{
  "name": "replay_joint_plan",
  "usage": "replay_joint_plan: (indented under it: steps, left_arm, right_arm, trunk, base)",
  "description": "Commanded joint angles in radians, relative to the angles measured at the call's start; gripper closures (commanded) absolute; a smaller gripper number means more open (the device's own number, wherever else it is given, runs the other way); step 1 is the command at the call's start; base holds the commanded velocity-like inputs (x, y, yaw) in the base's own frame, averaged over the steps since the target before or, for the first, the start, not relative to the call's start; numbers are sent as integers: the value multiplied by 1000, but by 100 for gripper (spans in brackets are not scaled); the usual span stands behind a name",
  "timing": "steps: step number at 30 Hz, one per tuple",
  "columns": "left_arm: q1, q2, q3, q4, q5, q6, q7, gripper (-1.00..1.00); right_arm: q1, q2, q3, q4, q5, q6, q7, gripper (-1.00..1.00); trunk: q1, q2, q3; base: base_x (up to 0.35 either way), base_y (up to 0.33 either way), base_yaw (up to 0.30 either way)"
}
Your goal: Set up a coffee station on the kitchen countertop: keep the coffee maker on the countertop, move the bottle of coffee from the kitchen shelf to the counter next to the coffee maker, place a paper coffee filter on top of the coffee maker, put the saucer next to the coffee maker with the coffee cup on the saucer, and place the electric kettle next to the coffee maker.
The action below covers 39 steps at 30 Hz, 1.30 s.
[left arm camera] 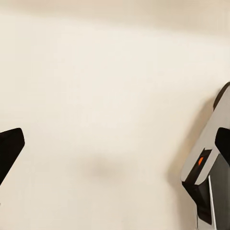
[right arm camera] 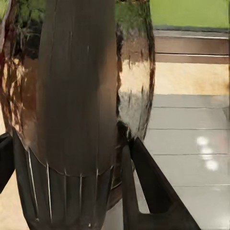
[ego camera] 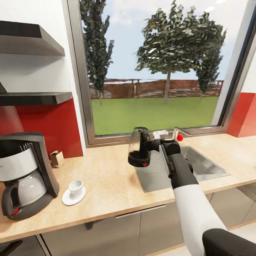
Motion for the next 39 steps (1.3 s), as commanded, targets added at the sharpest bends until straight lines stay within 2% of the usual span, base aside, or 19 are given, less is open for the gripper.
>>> replay_joint_plan:
  steps: [1,2,3,5,9,14,20,39]
  left_arm:
    - [1,0,0,-2,5,-1,-4,-100]
    - [1,0,0,-2,5,-1,-4,-100]
    - [1,0,-1,-2,5,-1,-4,-100]
    - [1,-1,-1,-2,4,-1,-4,-100]
    - [1,-1,-1,-2,4,-1,-3,-100]
    - [1,-2,0,-2,7,-1,-4,-100]
    - [1,-2,4,-2,12,-1,-3,-100]
    - [1,-2,8,-2,14,1,-3,-100]
  right_arm:
    - [-4,0,6,-1,-10,4,-2,100]
    - [-7,0,15,-2,-27,3,-8,100]
    - [-10,0,48,-7,-61,2,-15,100]
    - [-11,0,85,-16,-94,-12,-20,100]
    - [-12,0,122,-26,-139,-62,-36,100]
    - [-12,0,186,-22,-151,-106,-50,100]
    - [-12,0,205,-18,-154,-134,-77,100]
    - [-12,0,210,-16,-155,-166,-104,100]
  trunk:
    - [0,-1,0]
    - [0,-1,0]
    - [0,-1,0]
    - [0,-1,0]
    - [0,-1,0]
    - [0,-1,-5]
    - [0,-1,-11]
    - [0,-1,-32]
  base:
    - [0,0,0]
    - [0,0,0]
    - [0,0,0]
    - [0,0,0]
    - [0,0,11]
    - [0,0,147]
    - [0,0,199]
    - [0,0,218]
